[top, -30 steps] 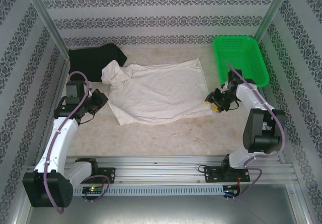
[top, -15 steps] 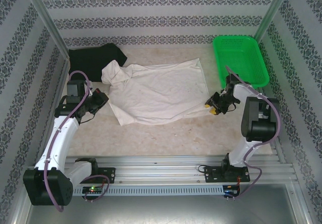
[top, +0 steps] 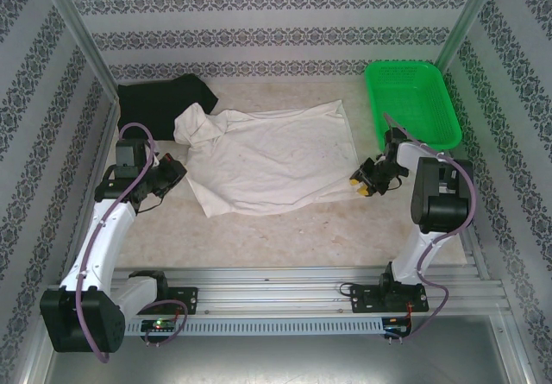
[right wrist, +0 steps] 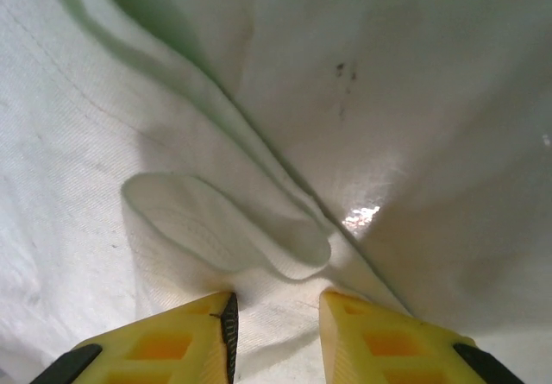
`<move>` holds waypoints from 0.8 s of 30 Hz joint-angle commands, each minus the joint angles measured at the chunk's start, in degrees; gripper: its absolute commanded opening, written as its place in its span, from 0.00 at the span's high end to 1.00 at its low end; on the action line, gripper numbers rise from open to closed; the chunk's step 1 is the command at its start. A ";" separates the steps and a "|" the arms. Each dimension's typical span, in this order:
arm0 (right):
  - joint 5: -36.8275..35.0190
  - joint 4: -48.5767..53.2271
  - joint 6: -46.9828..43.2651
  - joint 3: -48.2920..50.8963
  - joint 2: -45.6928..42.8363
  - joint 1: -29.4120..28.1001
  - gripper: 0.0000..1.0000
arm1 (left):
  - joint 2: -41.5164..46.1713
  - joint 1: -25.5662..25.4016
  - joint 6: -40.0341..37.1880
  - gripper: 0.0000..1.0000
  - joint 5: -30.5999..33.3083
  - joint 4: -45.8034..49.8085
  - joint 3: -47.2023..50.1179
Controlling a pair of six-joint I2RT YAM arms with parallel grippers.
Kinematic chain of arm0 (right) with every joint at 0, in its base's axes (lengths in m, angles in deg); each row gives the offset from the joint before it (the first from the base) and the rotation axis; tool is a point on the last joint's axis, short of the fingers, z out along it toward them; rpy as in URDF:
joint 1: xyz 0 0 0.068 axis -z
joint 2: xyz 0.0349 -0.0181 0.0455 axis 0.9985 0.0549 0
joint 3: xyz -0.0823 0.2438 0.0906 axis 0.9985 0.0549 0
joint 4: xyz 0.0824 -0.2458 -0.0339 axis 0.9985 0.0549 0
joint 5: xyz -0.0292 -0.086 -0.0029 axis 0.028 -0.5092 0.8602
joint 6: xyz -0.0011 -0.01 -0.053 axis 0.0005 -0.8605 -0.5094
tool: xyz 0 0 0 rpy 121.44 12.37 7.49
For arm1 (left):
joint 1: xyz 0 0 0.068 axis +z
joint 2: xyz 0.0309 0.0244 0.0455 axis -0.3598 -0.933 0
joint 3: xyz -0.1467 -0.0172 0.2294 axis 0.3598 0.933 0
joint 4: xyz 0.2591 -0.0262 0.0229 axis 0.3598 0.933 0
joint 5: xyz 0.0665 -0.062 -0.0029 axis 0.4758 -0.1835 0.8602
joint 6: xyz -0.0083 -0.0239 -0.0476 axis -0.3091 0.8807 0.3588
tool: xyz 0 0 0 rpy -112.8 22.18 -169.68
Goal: Fold and stack the t-shirts
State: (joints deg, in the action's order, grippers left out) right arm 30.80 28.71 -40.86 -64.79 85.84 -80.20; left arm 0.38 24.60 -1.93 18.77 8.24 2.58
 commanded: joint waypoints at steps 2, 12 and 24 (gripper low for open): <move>-0.52 1.29 0.44 -0.01 -1.45 0.57 0.67 | 1.34 0.45 0.02 1.00 0.12 -1.28 0.41; 0.71 3.67 0.08 1.78 -5.99 0.55 0.67 | 1.77 0.45 0.18 1.00 0.35 -1.17 0.73; 0.87 2.20 -0.35 4.09 -5.22 0.46 0.65 | 2.54 0.45 0.39 1.00 0.43 -0.97 1.31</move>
State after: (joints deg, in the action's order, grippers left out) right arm 31.10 31.02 -40.95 -61.46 80.16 -80.20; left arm 1.64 24.60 -1.91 18.80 8.24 3.45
